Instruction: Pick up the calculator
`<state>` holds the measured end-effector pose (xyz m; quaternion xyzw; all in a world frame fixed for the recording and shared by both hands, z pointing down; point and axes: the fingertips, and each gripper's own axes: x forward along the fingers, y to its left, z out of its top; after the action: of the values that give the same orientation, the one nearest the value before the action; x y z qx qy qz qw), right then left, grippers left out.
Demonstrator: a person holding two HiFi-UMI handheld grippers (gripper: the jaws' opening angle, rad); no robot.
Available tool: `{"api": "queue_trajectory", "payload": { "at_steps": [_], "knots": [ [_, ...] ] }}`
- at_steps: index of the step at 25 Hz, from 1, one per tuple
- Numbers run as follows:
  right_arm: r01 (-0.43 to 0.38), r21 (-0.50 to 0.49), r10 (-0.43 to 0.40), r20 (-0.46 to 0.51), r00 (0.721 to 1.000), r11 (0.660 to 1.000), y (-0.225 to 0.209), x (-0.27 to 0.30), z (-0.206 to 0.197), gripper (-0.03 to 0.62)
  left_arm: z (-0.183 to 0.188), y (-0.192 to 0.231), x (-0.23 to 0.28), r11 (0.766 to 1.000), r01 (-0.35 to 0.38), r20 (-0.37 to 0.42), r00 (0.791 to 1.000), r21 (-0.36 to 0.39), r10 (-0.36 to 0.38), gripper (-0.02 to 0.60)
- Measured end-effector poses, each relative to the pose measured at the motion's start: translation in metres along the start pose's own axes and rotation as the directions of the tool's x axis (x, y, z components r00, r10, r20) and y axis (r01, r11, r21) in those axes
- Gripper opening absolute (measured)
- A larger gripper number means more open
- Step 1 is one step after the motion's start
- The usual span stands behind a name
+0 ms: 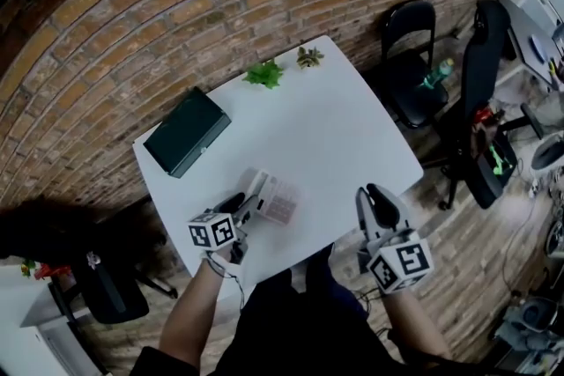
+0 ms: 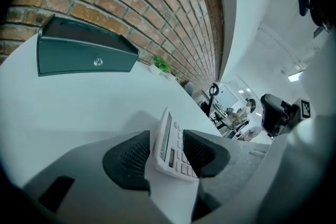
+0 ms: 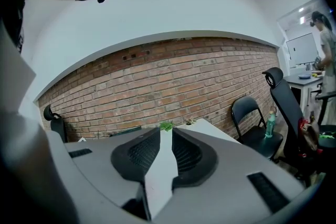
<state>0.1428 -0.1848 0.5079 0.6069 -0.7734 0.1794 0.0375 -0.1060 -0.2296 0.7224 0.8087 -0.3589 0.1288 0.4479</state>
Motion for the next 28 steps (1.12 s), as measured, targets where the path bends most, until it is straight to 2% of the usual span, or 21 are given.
{"api": "queue_trajectory", "payload": {
  "at_steps": [6, 17, 23, 28],
  "knots": [
    [-0.011, 0.013, 0.011, -0.032, 0.999, 1.000, -0.006, 0.012, -0.011, 0.072, -0.006, 0.007, 0.012, 1.000, -0.023, -0.022, 1.000, -0.014, 0.022, 0.193],
    [-0.005, 0.040, 0.007, -0.053, 0.999, 0.999, -0.011, 0.012, -0.018, 0.064, -0.010, -0.002, 0.031, 0.999, 0.006, -0.071, 0.997, -0.046, -0.010, 0.189],
    [-0.011, 0.045, 0.014, -0.060, 0.998, 0.999, -0.008, 0.006, -0.021, 0.061, -0.006, 0.001, 0.032, 0.995, -0.002, -0.046, 0.999, -0.102, -0.003, 0.174],
    [-0.011, 0.045, 0.013, -0.058, 0.998, 0.999, -0.005, 0.000, -0.025, 0.063, -0.007, 0.008, 0.031, 0.987, -0.004, -0.027, 1.000, -0.159, 0.000, 0.089]
  ]
}}
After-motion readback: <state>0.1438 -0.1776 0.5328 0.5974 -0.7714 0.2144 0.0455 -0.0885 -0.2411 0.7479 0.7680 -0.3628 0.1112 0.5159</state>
